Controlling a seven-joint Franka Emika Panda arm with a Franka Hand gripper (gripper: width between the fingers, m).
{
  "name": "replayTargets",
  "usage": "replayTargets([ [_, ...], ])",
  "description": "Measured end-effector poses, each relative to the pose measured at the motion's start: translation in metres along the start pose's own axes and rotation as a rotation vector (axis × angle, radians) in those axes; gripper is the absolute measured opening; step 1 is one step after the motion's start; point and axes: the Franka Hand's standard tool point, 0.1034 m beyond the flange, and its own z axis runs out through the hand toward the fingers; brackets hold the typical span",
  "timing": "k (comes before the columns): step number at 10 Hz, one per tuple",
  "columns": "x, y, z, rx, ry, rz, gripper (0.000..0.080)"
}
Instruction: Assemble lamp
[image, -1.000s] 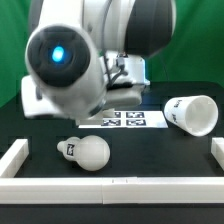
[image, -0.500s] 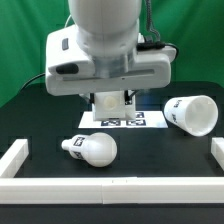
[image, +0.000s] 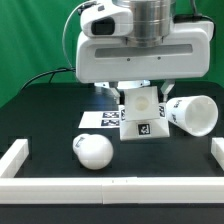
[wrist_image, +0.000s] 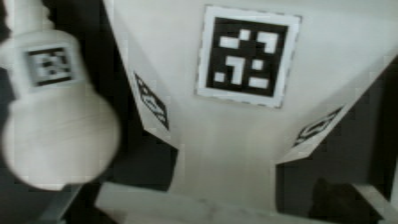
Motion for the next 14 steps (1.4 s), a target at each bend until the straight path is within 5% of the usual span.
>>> replayTargets([
  [5,0.017,0.002,0.002,-0.031,0.333,-0.010,0.0527],
  [9,0.052,-0.057,0.020,-0.025,0.676,-0.045,0.0527],
  [14,0.053,-0.062,0.041,-0.030,0.739,-0.028,0.0527],
])
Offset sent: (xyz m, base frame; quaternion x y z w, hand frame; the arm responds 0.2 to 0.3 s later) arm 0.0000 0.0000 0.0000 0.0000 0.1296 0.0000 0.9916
